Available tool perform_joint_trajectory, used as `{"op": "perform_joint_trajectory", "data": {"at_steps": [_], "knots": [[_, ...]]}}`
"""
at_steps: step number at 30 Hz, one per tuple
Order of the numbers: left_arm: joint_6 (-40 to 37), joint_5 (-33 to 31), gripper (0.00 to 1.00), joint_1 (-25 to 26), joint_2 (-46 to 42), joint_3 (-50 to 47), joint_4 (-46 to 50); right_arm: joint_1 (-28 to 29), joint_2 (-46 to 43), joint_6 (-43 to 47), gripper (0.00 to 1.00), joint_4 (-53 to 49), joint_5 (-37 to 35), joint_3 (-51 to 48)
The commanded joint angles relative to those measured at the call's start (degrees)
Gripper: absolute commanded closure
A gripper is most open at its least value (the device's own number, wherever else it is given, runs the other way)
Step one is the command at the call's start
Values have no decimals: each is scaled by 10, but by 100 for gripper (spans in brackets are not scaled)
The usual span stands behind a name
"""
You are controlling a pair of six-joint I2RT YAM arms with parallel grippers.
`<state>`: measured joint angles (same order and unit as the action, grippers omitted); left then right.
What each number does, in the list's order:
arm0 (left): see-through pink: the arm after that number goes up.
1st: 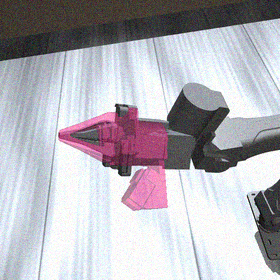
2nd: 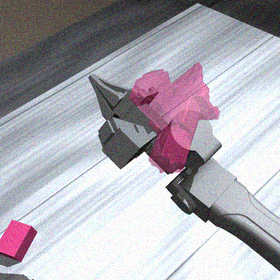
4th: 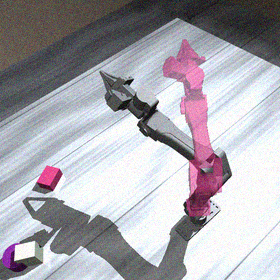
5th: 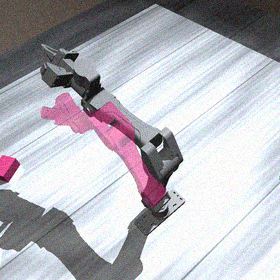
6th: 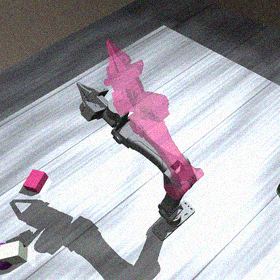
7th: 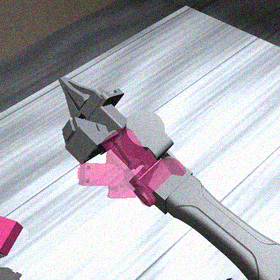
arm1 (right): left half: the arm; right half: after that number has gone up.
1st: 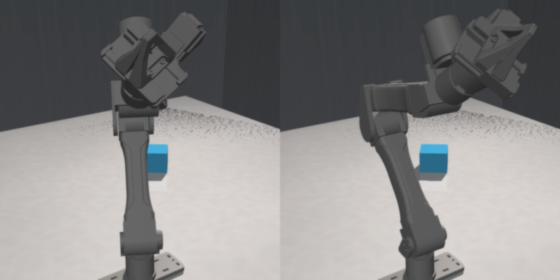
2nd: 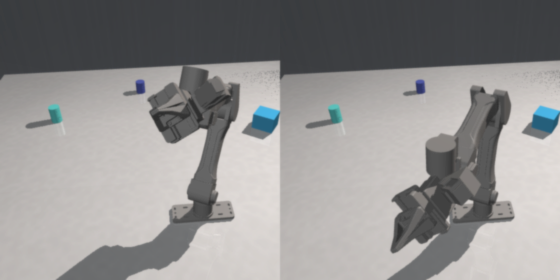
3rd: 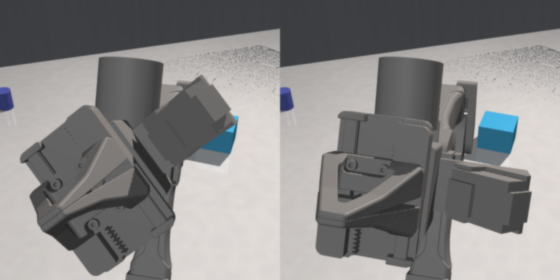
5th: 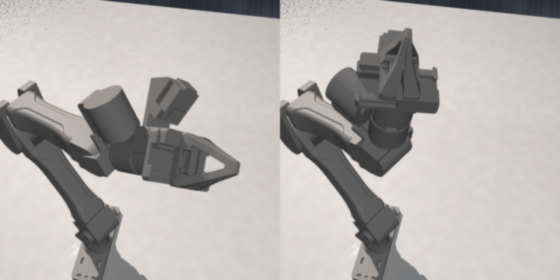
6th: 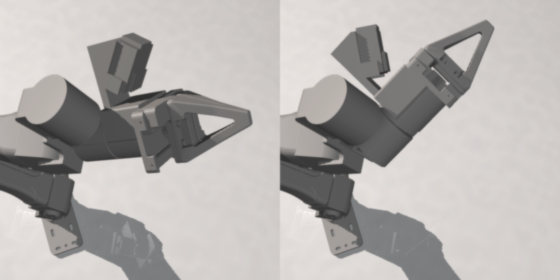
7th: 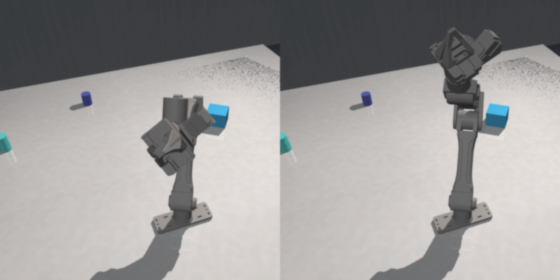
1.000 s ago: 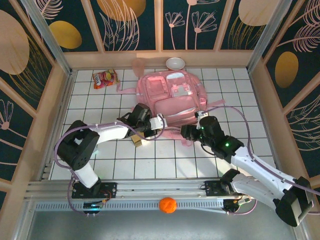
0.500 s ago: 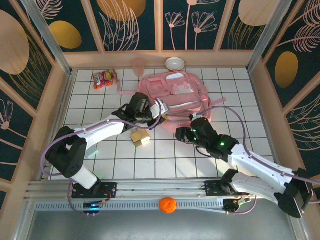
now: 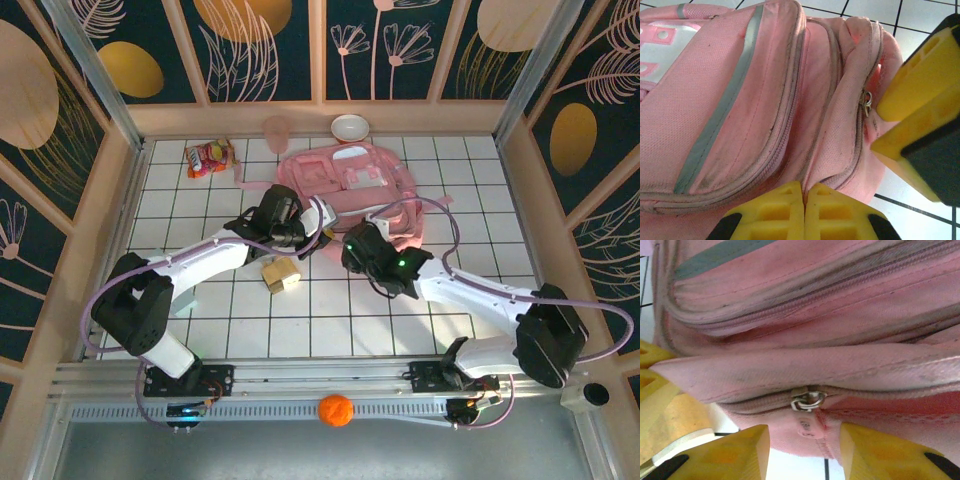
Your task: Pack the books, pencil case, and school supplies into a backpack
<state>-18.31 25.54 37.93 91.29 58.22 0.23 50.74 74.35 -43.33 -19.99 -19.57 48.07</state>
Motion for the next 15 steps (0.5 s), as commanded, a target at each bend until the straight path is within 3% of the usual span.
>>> {"op": "perform_joint_trajectory", "data": {"at_steps": [1, 8, 11, 15], "knots": [[10, 24, 100, -1, -18, 24, -27, -17, -1, -4, 64, -7, -51, 10], [8, 23, 100, -1, -14, 25, -24, -33, -26, -1, 75, -19, -66, 3], [9, 23, 100, -1, -11, 26, -25, -34, -22, -2, 75, -15, -65, 7], [10, 25, 100, -1, -12, 27, -28, -34, 1, 22, 64, 9, -44, 14]]}}
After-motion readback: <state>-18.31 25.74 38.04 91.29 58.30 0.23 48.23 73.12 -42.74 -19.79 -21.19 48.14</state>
